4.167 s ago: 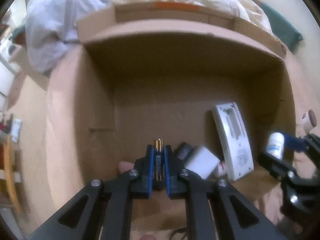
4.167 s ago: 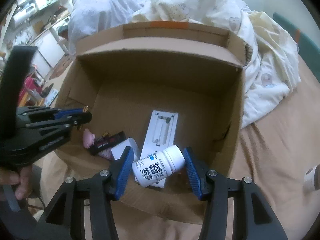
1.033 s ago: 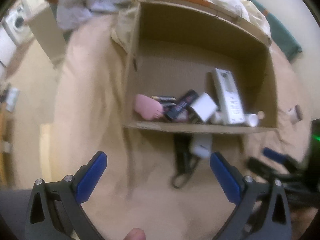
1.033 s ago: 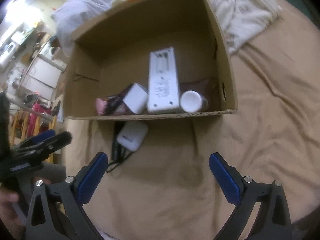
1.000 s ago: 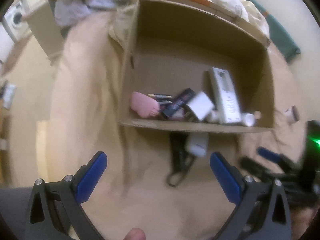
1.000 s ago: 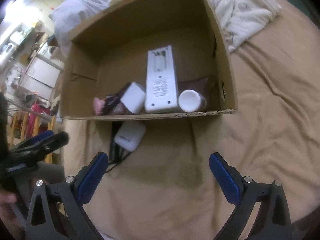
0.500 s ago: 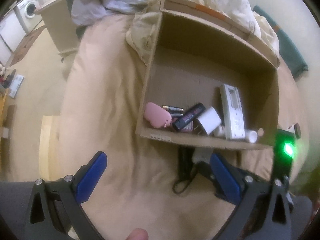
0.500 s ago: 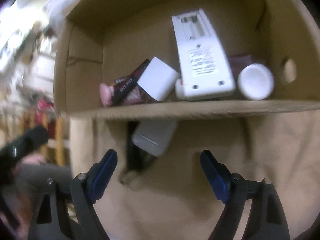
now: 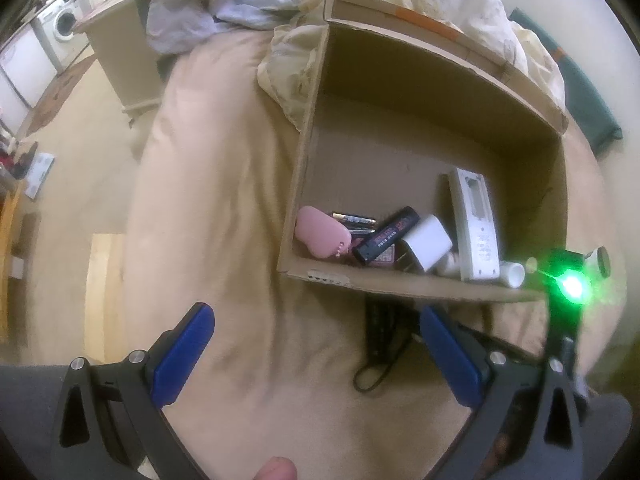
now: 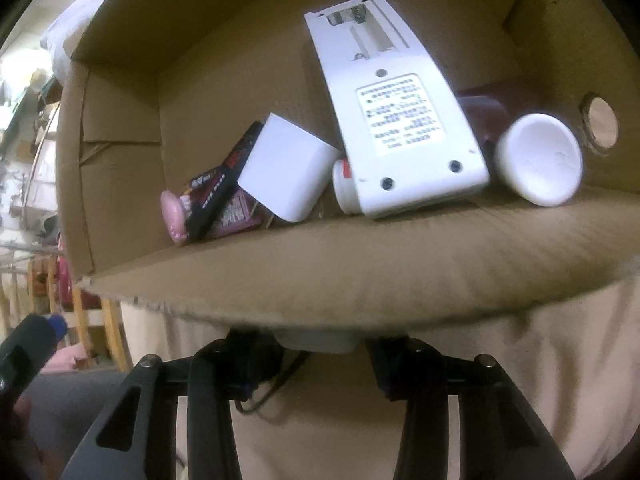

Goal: Organize rigid objects
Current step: 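Grasp the white earbud case with the right tool while the left tool grasps the black corded item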

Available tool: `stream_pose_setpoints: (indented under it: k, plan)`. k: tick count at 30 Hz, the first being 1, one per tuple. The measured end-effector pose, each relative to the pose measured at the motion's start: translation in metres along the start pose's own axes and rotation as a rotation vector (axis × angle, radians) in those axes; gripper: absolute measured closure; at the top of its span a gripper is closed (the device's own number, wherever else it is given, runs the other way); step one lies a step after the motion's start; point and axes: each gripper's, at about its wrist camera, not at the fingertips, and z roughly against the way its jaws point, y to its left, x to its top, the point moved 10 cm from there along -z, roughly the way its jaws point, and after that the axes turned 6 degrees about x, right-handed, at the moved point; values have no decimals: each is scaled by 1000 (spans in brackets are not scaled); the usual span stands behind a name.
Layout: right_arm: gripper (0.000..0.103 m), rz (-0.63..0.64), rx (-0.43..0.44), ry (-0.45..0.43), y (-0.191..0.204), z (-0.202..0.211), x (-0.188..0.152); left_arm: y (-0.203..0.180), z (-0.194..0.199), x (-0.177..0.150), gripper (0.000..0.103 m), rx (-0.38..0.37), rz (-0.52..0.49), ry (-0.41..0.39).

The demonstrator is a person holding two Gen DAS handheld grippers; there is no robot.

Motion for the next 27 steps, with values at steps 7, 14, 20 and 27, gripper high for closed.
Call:
stream_pose_setpoints:
  k: [7, 14, 20, 27]
  plan:
    - [58, 63, -9, 7, -19, 43, -19, -7, -15, -13, 1, 22, -41, 36]
    - [80, 31, 41, -78, -44, 98, -43, -30, -29, -25, 1, 24, -116, 62]
    - [80, 23, 32, -145, -46, 99, -36, -44, -44, -34, 1, 47, -167, 80]
    - [81, 49, 16, -136, -48, 102, -28, -58, -59, -38, 6, 50, -197, 105]
